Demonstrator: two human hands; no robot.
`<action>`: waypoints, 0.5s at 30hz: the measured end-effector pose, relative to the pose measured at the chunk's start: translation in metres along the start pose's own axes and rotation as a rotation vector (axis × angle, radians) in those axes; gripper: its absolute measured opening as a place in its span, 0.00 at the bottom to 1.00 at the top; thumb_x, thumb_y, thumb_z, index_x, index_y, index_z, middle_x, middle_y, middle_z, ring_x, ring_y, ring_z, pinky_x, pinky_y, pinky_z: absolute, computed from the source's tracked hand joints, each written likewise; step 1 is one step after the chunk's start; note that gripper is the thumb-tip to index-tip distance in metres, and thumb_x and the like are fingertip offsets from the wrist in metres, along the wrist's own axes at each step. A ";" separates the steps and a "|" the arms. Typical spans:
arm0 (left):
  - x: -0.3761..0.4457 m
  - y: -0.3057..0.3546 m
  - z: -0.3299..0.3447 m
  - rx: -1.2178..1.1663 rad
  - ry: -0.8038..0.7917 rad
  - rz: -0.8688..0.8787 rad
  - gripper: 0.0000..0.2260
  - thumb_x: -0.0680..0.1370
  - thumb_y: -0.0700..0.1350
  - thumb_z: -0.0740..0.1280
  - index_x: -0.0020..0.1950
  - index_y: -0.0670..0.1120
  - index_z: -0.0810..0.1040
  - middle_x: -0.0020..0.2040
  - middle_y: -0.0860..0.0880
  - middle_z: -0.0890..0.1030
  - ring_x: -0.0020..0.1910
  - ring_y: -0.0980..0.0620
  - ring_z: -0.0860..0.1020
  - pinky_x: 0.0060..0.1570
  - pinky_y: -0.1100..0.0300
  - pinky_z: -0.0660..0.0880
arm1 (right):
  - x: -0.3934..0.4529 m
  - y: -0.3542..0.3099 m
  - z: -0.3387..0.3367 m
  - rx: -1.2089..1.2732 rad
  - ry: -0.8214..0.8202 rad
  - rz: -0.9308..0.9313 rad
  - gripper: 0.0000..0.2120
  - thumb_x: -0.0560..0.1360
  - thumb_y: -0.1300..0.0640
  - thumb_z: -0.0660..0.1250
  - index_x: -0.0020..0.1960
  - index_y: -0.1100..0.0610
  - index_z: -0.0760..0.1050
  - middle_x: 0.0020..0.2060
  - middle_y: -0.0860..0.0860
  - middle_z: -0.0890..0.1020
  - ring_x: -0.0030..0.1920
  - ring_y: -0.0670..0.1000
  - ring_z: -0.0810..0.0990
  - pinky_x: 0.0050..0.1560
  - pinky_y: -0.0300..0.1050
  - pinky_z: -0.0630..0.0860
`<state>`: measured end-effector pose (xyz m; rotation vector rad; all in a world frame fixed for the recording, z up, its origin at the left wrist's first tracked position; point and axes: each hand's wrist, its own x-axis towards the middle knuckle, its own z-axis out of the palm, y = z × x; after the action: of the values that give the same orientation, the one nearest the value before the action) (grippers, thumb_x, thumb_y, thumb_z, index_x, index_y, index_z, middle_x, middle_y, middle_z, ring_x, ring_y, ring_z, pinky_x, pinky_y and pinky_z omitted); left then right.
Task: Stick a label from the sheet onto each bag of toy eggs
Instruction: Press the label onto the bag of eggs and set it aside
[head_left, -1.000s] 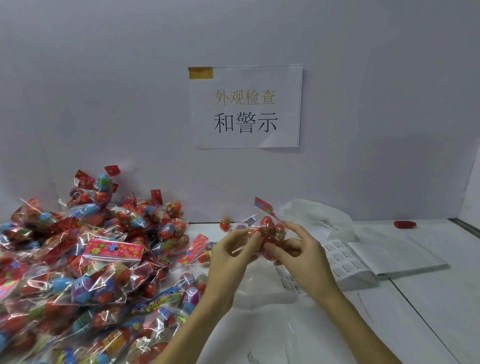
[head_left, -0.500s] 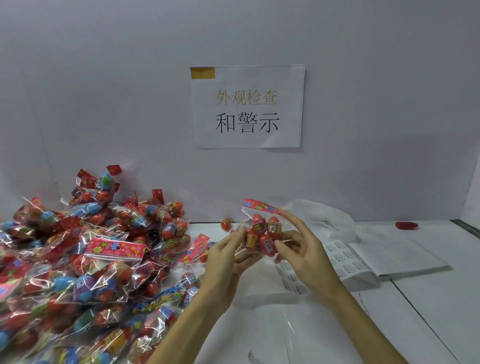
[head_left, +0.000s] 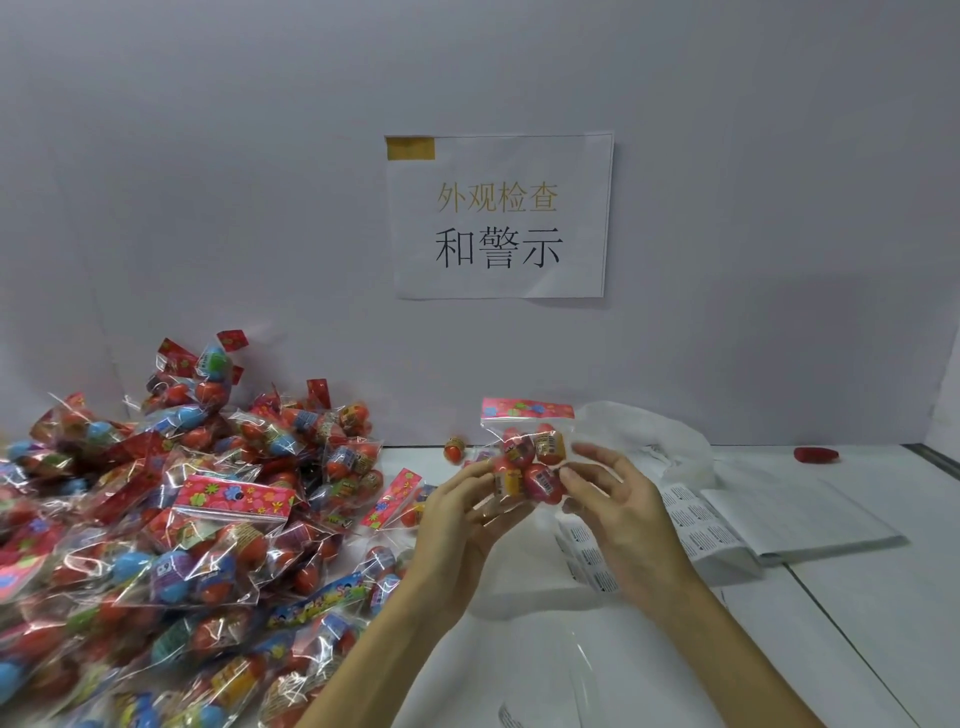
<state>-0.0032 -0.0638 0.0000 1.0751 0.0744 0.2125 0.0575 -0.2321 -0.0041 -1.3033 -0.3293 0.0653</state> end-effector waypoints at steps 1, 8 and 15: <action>-0.001 0.001 0.001 0.014 0.003 0.003 0.14 0.85 0.45 0.65 0.62 0.39 0.84 0.59 0.35 0.84 0.60 0.37 0.83 0.61 0.47 0.82 | 0.000 0.000 0.000 -0.006 0.004 0.016 0.20 0.69 0.53 0.79 0.59 0.55 0.81 0.47 0.54 0.88 0.45 0.51 0.86 0.44 0.39 0.81; -0.001 -0.001 -0.002 0.139 0.158 0.138 0.19 0.74 0.47 0.78 0.62 0.41 0.81 0.51 0.41 0.88 0.51 0.42 0.87 0.48 0.56 0.84 | 0.005 0.004 -0.006 0.232 -0.085 0.152 0.13 0.71 0.61 0.76 0.54 0.60 0.84 0.44 0.56 0.87 0.41 0.48 0.85 0.43 0.36 0.82; 0.003 0.006 -0.018 0.409 0.328 0.409 0.32 0.77 0.43 0.77 0.74 0.57 0.63 0.49 0.62 0.86 0.47 0.56 0.87 0.47 0.66 0.82 | 0.008 0.004 -0.030 -0.739 -0.249 0.000 0.18 0.79 0.56 0.73 0.65 0.42 0.77 0.58 0.40 0.83 0.59 0.40 0.81 0.59 0.37 0.77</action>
<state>-0.0044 -0.0449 -0.0030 1.4491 0.1984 0.7682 0.0737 -0.2571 -0.0136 -2.0339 -0.5999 0.1128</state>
